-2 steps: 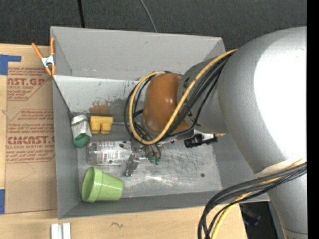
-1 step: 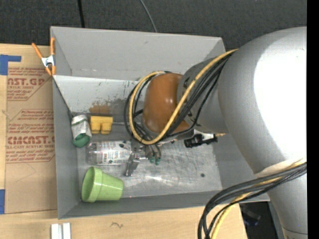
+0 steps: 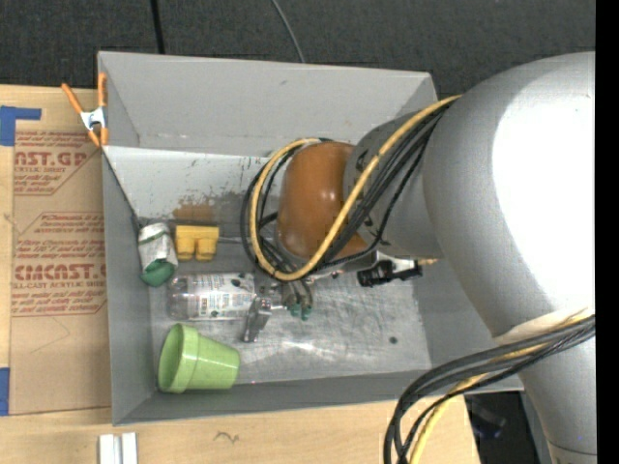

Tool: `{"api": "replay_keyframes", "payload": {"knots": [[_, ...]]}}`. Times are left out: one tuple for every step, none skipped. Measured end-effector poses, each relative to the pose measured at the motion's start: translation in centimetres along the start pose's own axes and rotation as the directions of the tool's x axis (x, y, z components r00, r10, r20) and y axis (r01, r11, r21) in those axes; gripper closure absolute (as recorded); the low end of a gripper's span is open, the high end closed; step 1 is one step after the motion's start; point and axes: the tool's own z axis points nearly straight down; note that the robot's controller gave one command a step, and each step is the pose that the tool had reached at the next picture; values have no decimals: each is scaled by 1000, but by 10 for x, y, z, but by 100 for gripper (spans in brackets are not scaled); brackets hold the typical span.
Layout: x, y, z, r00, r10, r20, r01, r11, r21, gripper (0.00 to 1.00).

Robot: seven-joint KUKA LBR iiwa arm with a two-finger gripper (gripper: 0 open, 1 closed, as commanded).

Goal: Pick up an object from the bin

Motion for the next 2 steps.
{"api": "replay_keyframes", "payload": {"knots": [[0, 0, 0, 1000, 0, 0, 0, 1000, 0, 100], [0, 0, 0, 1000, 0, 0, 0, 1000, 0, 100]]}}
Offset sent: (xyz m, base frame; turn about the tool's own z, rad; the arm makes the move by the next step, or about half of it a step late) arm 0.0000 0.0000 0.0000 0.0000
